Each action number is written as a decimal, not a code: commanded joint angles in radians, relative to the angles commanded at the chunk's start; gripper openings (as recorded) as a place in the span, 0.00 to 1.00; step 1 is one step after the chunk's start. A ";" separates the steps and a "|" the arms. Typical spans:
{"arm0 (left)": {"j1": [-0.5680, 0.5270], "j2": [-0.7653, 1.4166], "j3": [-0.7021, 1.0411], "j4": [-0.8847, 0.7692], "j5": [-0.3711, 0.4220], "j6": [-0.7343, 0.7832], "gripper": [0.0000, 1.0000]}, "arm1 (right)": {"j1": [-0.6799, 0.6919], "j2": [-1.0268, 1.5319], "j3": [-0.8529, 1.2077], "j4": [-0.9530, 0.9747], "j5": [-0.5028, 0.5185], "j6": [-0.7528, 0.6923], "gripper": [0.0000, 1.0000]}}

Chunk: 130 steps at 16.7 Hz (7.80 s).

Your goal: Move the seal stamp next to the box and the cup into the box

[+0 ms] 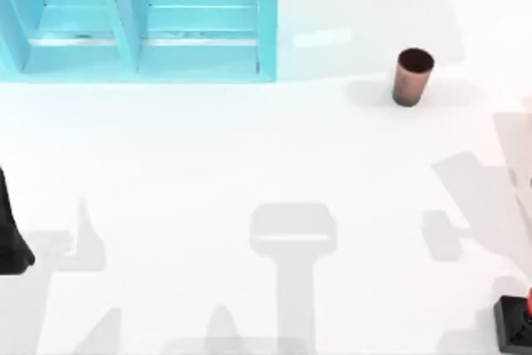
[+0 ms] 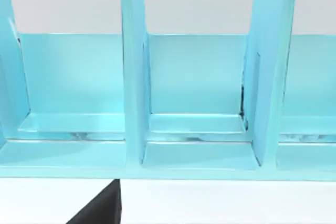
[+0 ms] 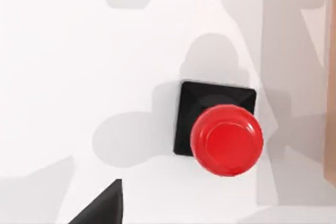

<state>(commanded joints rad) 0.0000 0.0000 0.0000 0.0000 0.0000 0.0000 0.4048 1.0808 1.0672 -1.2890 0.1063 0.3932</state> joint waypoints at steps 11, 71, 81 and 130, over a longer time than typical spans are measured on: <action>0.000 0.000 0.000 0.000 0.000 0.000 1.00 | -0.013 0.106 0.133 -0.051 0.000 -0.012 1.00; 0.000 0.000 0.000 0.000 0.000 0.000 1.00 | -0.188 1.479 1.246 0.157 -0.052 -0.156 0.00; 0.000 0.000 0.000 0.000 0.000 0.000 1.00 | -0.297 1.539 1.566 -0.107 -0.069 -0.249 0.00; 0.000 0.000 0.000 0.000 0.000 0.000 1.00 | -1.011 0.326 -0.021 0.216 -0.138 -1.002 0.00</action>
<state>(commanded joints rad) 0.0000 0.0000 0.0000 0.0000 0.0000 0.0000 -0.6059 1.4069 1.0466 -1.0730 -0.0320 -0.6083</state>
